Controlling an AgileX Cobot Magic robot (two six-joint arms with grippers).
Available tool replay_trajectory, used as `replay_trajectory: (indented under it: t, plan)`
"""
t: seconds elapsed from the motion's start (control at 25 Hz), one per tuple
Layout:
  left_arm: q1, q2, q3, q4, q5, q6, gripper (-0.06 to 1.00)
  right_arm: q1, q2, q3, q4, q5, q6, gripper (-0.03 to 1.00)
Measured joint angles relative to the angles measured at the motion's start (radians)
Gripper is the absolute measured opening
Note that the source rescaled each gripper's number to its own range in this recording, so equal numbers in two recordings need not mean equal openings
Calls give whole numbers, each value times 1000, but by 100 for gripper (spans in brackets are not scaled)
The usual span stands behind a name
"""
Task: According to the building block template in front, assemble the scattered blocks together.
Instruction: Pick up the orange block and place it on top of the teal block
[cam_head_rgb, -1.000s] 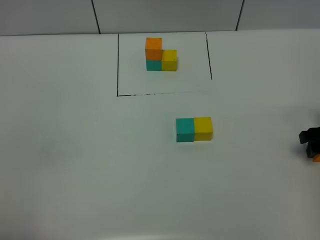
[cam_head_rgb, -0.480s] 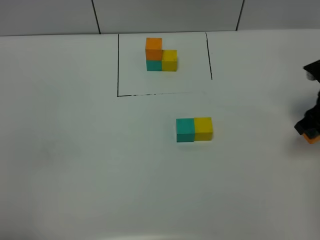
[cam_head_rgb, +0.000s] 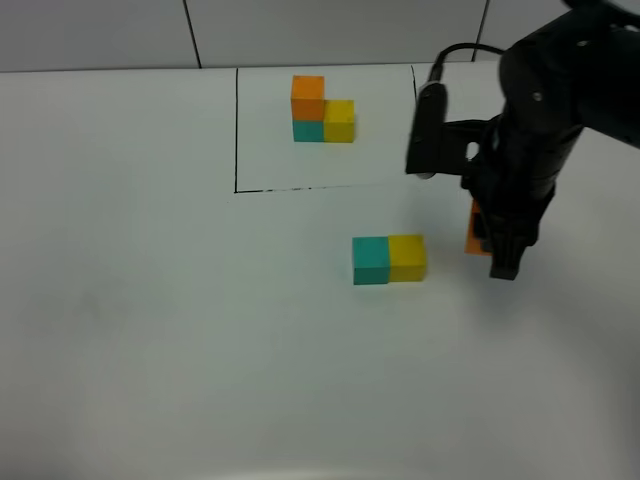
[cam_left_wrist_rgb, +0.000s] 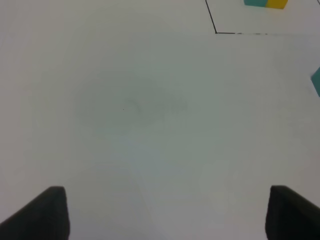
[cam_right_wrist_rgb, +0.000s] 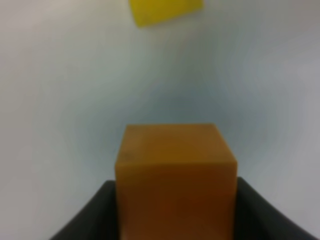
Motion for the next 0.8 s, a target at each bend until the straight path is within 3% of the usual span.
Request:
replay_trajectory:
  t: [0.16,0.44,0.8]
  plan:
    - [0,0,0,0,0,0,79,70,75,-81,7,29,-51,2]
    - [0,0,0,0,0,0,79,88,229,-277,132,103,-176,2]
    - [0,0,0,0,0,0,79,127,285,-334,131,71,-191,2]
